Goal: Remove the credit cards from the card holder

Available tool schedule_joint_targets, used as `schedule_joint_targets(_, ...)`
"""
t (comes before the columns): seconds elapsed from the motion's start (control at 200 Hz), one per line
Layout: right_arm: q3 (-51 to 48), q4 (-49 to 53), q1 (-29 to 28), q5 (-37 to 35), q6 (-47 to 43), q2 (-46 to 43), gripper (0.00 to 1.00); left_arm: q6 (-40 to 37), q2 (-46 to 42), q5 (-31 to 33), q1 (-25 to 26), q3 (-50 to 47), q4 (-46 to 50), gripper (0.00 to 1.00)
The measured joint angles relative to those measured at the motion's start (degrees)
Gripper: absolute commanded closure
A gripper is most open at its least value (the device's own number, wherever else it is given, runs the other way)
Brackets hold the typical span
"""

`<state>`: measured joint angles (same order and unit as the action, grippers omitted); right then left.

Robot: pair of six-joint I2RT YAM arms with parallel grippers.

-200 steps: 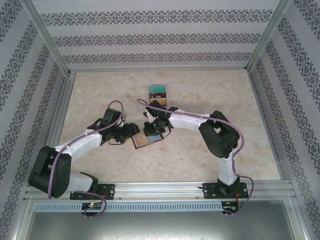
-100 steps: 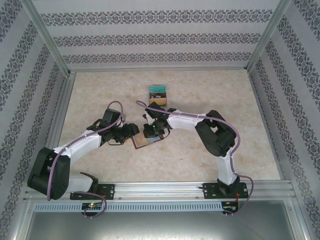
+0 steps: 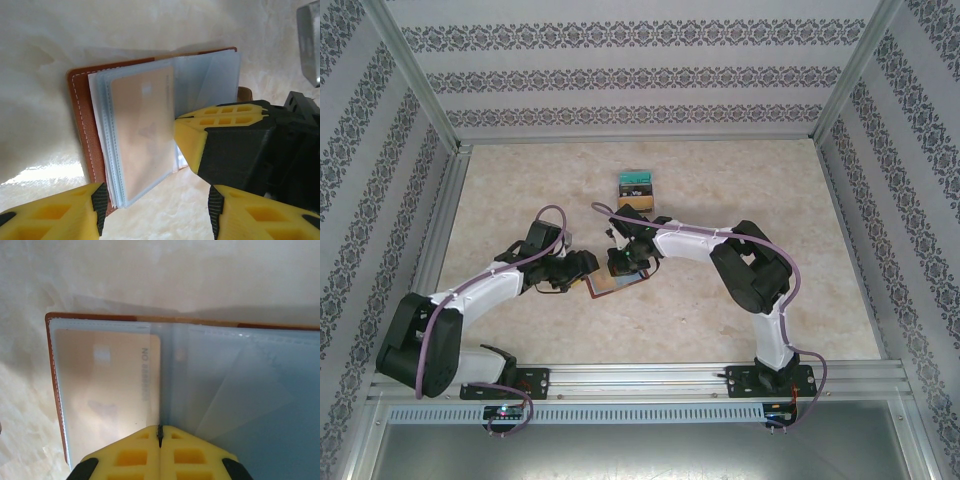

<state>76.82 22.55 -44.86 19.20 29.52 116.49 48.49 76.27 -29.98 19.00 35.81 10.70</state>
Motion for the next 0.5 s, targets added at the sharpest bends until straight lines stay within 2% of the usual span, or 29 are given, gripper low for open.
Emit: schedule_joint_targets(0.5, 0.70, 1.14, -0.31, -0.74, -0.37, 0.26, 1.00, 1.70, 5.11, -2.40, 0.00, -0.46, -5.81, 0.42)
